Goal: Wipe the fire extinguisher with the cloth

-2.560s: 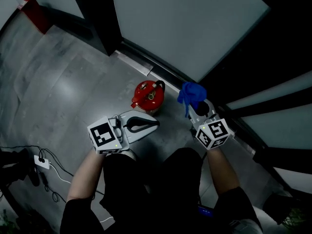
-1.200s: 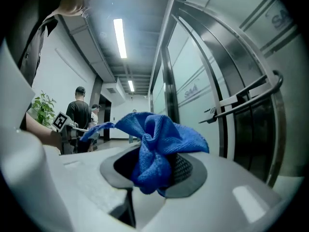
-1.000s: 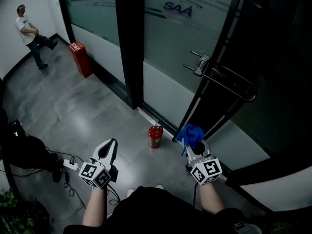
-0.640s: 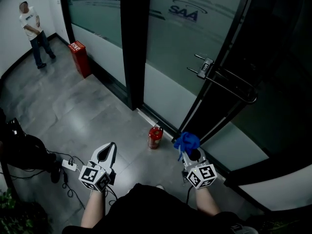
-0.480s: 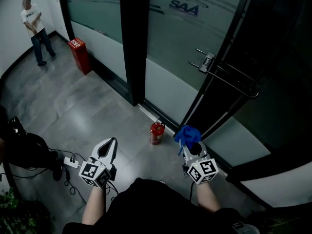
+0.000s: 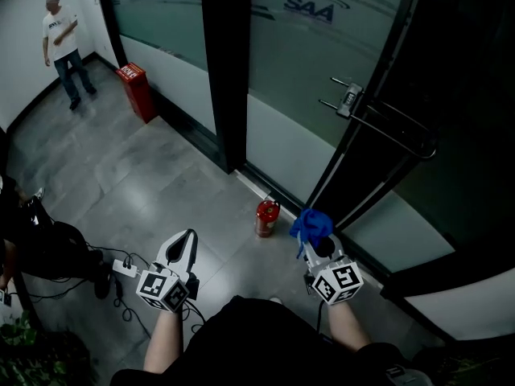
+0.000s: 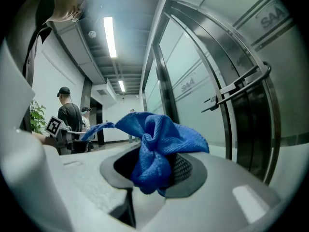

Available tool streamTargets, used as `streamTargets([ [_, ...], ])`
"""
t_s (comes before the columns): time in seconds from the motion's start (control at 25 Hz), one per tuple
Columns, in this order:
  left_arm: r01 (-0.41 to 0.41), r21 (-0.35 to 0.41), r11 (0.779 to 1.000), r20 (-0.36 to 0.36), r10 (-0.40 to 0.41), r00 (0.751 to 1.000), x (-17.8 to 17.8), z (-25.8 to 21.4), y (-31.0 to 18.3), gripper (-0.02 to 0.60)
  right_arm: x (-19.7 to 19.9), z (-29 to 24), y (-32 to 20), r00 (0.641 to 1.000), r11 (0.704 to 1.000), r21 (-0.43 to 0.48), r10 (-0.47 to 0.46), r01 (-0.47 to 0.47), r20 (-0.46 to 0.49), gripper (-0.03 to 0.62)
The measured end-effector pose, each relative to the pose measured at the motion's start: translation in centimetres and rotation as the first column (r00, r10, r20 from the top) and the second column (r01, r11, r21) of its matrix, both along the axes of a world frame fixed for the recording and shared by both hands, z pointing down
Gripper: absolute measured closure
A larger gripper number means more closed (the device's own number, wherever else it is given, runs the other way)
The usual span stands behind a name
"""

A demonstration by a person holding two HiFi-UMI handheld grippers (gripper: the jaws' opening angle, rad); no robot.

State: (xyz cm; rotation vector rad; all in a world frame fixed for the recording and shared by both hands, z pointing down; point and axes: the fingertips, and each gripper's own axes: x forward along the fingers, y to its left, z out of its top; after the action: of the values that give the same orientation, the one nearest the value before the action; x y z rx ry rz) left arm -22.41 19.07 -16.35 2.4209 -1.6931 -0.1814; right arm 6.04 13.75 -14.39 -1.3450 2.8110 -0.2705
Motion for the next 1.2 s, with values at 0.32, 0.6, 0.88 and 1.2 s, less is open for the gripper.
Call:
streamTargets([
  [0.32,-0.003,-0.011,1.000,0.005,0.004,1.000,0.1,0.4,-0.1,0.574,1.3,0.5,-0.8,0.998,0.998,-0.049,0.034,-0.032,0.047,0.459],
  [0.6,0.000,-0.013,1.000,0.006,0.000,1.000,0.0,0.7,-0.2,0.575,0.6,0.5,-1.1,1.000,1.000,-0.024,0.016,-0.016,0.017,0.461],
  [0.88,-0.006,-0.010,1.000,-0.002,0.006,1.000,-0.1,0.8,-0.3,0.574,-0.9,-0.2,-0.8,0.999,1.000,0.013,-0.022,0.022,-0.029,0.461],
  [1.2,-0.020,-0.002,1.000,0.003,0.020,1.000,0.5,0.9,-0.4,0.575,0.5,0.7,-0.8,0.999,1.000,-0.010,0.003,-0.004,-0.047,0.461],
])
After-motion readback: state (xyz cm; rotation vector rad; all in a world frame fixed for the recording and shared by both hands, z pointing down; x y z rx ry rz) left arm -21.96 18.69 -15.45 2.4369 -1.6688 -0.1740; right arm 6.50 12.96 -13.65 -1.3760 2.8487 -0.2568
